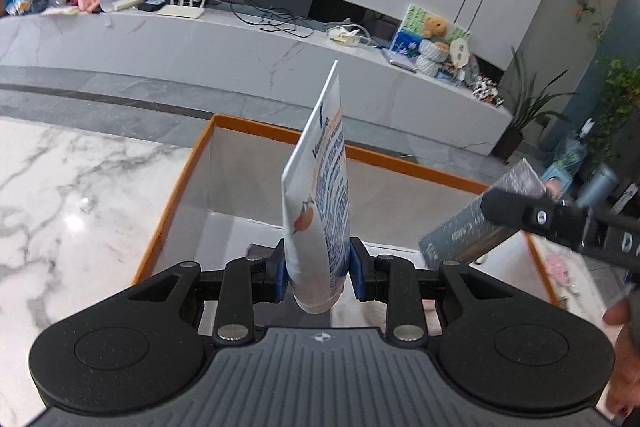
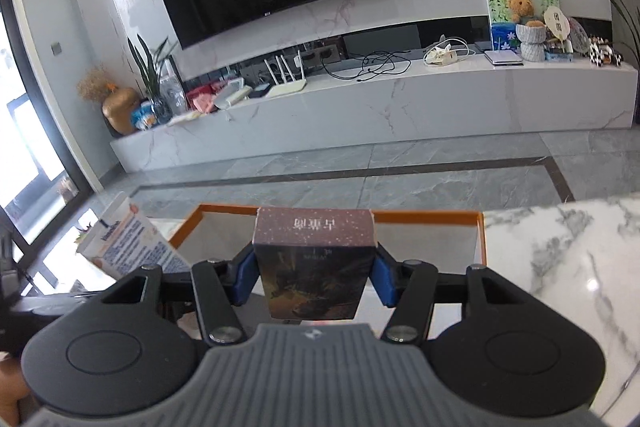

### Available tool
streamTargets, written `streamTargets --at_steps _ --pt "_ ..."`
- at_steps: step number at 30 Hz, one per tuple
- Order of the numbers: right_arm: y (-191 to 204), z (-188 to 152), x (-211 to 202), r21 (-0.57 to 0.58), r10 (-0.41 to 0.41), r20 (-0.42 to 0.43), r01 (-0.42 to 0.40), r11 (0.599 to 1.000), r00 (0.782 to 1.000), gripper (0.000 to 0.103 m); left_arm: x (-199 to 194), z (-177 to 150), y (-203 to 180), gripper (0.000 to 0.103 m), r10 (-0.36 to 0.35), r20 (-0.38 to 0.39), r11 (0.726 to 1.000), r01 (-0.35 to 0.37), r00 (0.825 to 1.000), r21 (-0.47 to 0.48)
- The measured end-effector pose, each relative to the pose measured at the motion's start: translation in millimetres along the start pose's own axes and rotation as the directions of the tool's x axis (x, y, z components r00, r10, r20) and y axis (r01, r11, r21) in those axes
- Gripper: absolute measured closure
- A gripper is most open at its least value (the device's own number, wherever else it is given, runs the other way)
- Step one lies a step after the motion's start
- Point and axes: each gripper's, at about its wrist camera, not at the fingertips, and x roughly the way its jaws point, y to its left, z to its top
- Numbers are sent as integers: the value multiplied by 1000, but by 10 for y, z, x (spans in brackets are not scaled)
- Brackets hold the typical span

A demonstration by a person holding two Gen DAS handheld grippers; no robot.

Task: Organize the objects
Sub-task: 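Lower the lotion tube and book box down into the orange box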

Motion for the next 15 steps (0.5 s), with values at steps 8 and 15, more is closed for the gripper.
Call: streamTargets --at_steps 8,15 --pt "-11 88 423 -82 -78 -99 70 994 992 44 126 -26 -163 69 61 -45 996 -58 997 66" --pt "-55 133 688 -101 -127 -180 110 989 975 44 213 -25 -210 69 71 -71 994 -64 995 94"
